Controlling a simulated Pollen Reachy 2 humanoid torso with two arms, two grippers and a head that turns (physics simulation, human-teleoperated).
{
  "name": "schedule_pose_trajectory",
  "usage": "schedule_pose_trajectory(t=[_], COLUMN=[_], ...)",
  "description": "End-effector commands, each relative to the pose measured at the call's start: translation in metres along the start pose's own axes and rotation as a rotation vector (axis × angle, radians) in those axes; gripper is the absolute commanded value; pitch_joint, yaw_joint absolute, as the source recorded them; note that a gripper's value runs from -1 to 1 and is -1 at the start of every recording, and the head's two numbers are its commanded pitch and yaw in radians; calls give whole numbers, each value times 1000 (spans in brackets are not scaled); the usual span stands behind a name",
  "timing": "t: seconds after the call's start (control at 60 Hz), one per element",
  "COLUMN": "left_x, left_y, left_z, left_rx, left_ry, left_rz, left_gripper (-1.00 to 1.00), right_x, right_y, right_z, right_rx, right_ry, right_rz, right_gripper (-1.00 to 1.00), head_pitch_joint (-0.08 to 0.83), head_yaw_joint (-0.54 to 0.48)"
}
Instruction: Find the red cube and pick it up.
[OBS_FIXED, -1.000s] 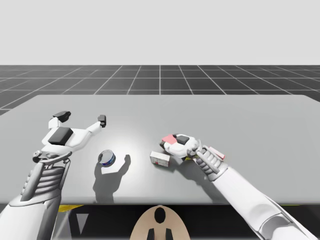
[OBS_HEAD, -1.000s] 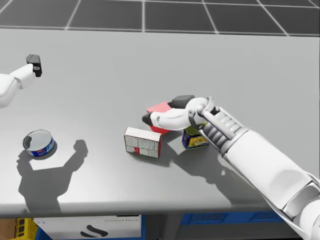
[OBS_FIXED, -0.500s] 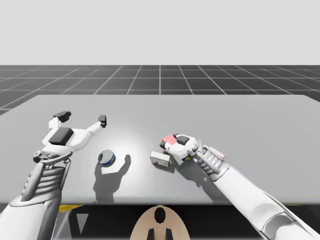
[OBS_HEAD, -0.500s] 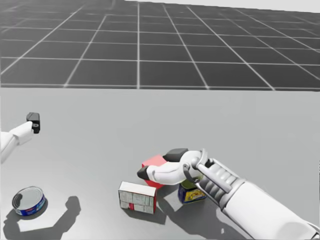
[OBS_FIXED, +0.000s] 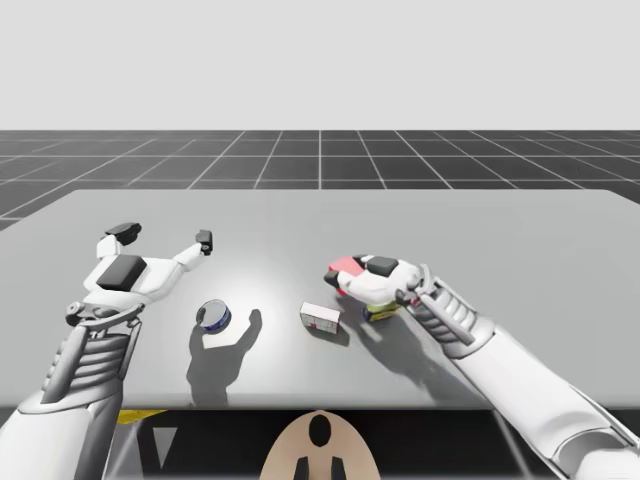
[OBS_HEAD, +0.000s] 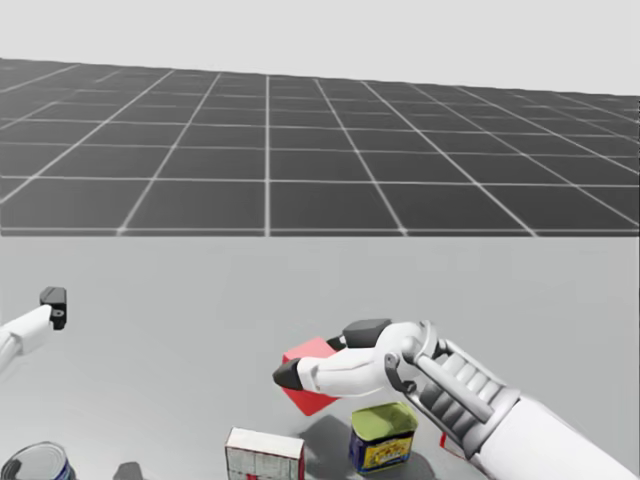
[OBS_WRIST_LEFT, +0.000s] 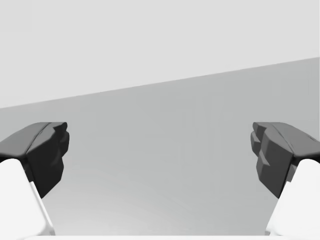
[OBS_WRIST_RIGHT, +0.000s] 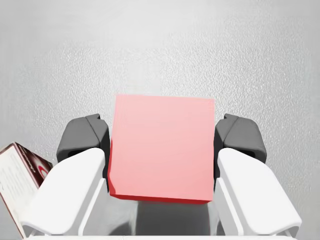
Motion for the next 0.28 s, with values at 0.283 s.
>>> schedule_pose_trajectory(t=[0.283], left_x=[1], left_y=[1], left_z=[0], left_rx=[6], left_ry=[-2], left_rz=[4], left_gripper=[-1000], right_x=[113], right_y=[23], right_z=[122], right_rx=[-370], right_ry=[-222], right_rz=[91], right_gripper=[1000], head_pitch_joint=[298], head_yaw_joint=[-121])
